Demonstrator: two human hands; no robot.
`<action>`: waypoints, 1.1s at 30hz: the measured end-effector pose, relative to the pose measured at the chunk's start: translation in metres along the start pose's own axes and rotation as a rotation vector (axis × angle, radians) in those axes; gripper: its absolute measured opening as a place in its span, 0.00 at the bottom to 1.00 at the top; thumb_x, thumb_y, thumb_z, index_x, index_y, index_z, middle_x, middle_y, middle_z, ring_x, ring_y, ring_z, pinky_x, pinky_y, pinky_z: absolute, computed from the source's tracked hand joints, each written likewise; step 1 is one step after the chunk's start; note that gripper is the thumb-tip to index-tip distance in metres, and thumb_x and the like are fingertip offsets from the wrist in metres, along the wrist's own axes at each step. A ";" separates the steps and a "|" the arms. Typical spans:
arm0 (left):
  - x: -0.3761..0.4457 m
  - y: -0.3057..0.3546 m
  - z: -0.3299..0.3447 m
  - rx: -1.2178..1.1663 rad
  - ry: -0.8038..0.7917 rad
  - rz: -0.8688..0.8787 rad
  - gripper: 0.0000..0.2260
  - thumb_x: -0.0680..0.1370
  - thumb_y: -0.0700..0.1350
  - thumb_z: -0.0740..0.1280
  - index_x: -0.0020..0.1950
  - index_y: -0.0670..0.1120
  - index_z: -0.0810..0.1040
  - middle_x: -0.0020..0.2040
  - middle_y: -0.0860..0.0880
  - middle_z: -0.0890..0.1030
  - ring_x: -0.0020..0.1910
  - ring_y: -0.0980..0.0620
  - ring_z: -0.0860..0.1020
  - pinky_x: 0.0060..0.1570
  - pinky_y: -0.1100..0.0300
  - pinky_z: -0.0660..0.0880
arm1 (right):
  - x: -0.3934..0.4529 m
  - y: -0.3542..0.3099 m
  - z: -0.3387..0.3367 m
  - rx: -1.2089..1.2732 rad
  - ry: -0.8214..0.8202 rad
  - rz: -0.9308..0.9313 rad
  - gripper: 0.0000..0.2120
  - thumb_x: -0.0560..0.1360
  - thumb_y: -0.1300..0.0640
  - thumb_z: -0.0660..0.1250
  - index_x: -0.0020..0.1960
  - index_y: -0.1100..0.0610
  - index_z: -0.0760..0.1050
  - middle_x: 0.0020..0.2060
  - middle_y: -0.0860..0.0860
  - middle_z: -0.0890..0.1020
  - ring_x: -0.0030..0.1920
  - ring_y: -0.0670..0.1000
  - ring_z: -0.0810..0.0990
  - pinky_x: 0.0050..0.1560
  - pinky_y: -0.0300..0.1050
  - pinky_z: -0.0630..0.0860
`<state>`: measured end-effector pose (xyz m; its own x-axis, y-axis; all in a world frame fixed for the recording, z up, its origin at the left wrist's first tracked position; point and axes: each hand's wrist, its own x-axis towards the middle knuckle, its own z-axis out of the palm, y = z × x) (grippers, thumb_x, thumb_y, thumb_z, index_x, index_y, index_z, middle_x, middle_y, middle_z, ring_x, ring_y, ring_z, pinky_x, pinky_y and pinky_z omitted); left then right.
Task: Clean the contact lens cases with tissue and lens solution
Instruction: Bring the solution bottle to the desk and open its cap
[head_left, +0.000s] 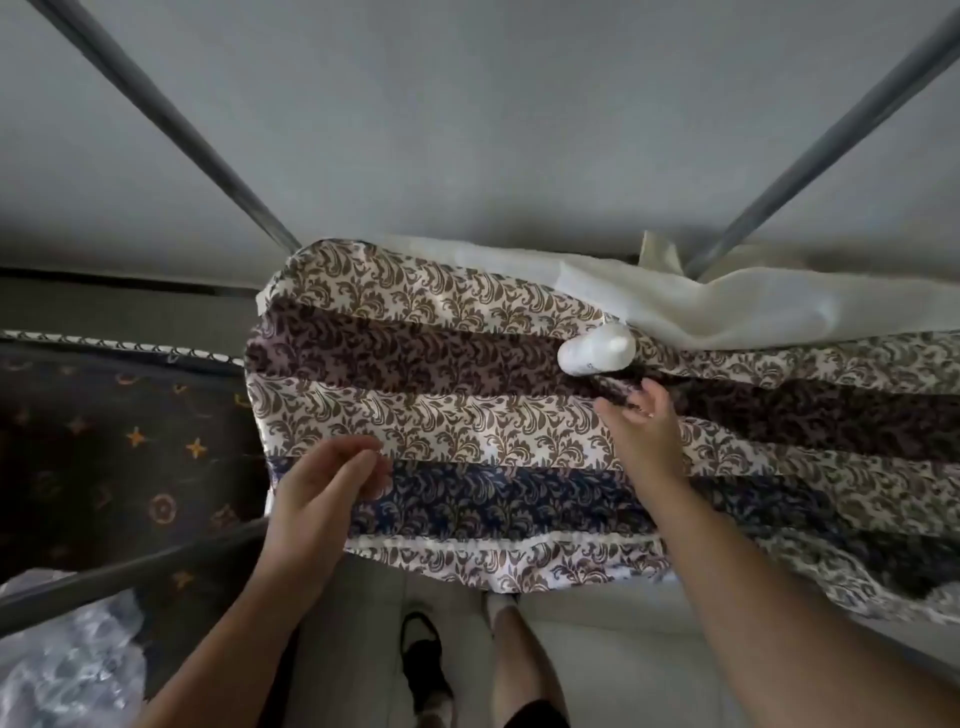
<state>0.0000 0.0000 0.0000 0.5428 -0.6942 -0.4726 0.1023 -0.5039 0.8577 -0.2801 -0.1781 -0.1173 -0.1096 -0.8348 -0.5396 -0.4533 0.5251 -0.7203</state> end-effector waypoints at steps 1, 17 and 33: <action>0.007 -0.005 0.004 0.009 0.001 0.001 0.10 0.83 0.39 0.64 0.50 0.49 0.84 0.44 0.45 0.85 0.44 0.49 0.82 0.49 0.52 0.80 | 0.013 0.001 0.008 0.004 0.016 0.008 0.42 0.68 0.39 0.75 0.76 0.46 0.61 0.64 0.44 0.73 0.60 0.45 0.76 0.54 0.45 0.72; 0.007 0.005 -0.010 -0.027 -0.117 0.026 0.09 0.78 0.48 0.65 0.51 0.52 0.85 0.46 0.46 0.85 0.44 0.50 0.82 0.47 0.61 0.81 | 0.005 -0.058 0.015 0.277 0.043 -0.175 0.24 0.64 0.46 0.77 0.57 0.40 0.75 0.51 0.37 0.83 0.50 0.35 0.81 0.45 0.31 0.78; -0.224 0.059 -0.103 0.055 -0.400 0.245 0.07 0.77 0.48 0.67 0.49 0.51 0.84 0.43 0.45 0.85 0.41 0.50 0.81 0.44 0.61 0.79 | -0.411 -0.032 -0.112 0.468 -0.115 -0.377 0.17 0.68 0.48 0.75 0.56 0.36 0.80 0.49 0.41 0.86 0.50 0.40 0.84 0.44 0.32 0.78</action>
<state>-0.0302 0.1788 0.1771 0.1810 -0.9339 -0.3082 -0.0387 -0.3199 0.9467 -0.3194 0.1301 0.1762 0.0907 -0.9678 -0.2347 -0.0023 0.2355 -0.9719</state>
